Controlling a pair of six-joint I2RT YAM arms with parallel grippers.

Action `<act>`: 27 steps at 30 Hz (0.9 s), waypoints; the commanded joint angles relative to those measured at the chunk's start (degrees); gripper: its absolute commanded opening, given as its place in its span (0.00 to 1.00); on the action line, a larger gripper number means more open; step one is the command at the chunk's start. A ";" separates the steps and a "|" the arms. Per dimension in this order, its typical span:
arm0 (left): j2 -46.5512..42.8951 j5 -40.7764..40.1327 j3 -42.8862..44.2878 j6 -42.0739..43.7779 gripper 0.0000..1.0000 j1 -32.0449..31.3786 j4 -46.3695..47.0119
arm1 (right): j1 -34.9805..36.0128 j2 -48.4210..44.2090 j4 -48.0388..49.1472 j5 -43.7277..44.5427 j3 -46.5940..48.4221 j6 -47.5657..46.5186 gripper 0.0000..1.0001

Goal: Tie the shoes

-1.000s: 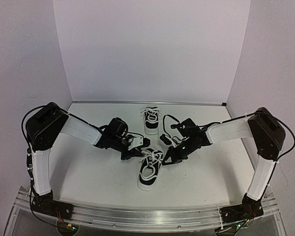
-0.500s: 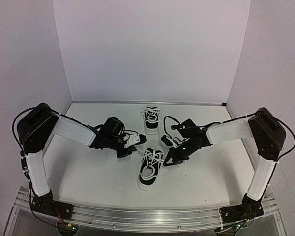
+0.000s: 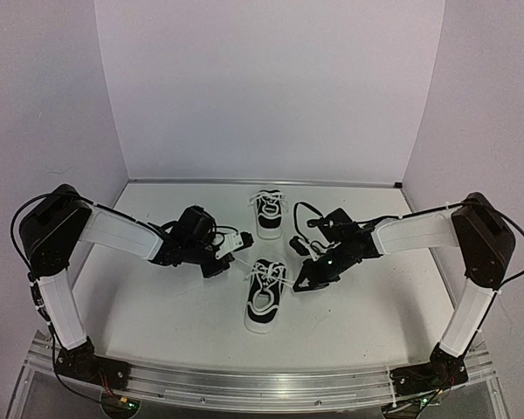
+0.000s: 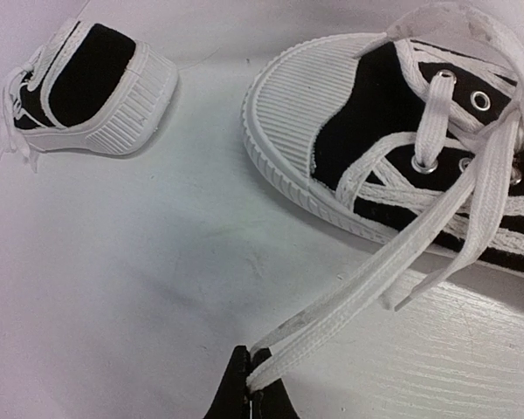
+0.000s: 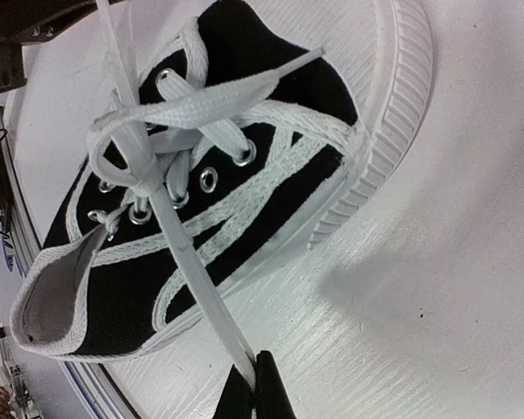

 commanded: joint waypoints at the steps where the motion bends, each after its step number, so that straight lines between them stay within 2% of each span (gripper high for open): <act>1: -3.09 -8.01 -0.74 -1.00 0.00 2.77 -0.16 | -0.24 -0.56 -6.15 3.33 -1.12 -1.09 0.00; 21: -4.81 -7.68 -2.86 -2.63 0.00 5.24 -2.29 | -3.22 0.66 -7.69 6.21 -2.75 -1.56 0.00; 27: -4.39 -1.30 0.59 -3.22 0.00 1.38 -7.47 | -2.59 3.30 -6.56 -0.91 3.47 -2.29 0.00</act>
